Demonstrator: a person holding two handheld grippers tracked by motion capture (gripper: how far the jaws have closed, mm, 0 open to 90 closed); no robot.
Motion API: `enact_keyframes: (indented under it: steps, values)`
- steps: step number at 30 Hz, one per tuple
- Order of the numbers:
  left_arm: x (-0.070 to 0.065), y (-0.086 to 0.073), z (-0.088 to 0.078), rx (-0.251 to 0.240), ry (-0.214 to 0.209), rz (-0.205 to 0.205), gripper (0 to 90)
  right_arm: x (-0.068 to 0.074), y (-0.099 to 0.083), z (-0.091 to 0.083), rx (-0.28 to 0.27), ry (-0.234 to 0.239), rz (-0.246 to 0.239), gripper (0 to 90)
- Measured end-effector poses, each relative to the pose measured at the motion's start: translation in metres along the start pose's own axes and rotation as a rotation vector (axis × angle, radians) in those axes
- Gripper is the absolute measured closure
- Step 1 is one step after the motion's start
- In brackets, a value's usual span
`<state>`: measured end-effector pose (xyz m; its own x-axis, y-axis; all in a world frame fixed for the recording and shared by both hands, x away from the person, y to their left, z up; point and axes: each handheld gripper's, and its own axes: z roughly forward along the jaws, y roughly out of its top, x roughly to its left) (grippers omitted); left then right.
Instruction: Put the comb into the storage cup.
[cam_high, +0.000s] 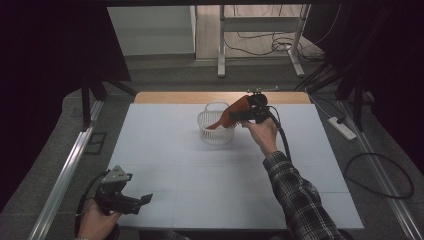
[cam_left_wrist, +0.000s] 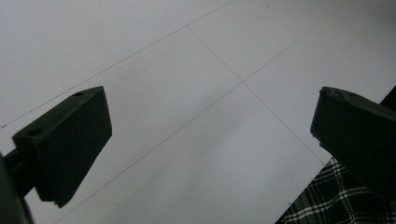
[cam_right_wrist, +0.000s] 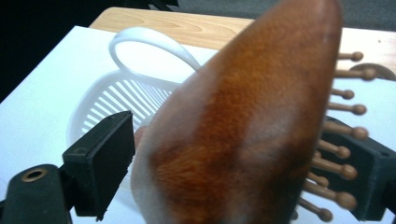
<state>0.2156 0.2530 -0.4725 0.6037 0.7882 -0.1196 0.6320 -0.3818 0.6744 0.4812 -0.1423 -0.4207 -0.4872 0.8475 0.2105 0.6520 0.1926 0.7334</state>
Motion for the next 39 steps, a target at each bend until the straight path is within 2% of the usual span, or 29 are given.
enact_keyframes:
  steps: [3,11,20,39]
  values:
    - [0.0,0.0,0.0,0.001,0.0,0.001,0.0,0.001,0.001,-0.003,-0.015,0.021,-0.004,10.0]
    - [0.0,0.0,0.0,0.001,0.001,0.003,0.0,0.001,0.003,-0.008,-0.001,0.047,-0.031,5.8]
    - [0.0,0.0,0.0,0.002,0.0,0.003,0.0,0.005,0.002,-0.013,0.025,0.029,-0.1,0.8]
    - [0.0,0.0,0.0,-0.003,-0.009,0.003,0.0,0.005,-0.002,-0.025,0.029,0.044,-0.155,0.0]
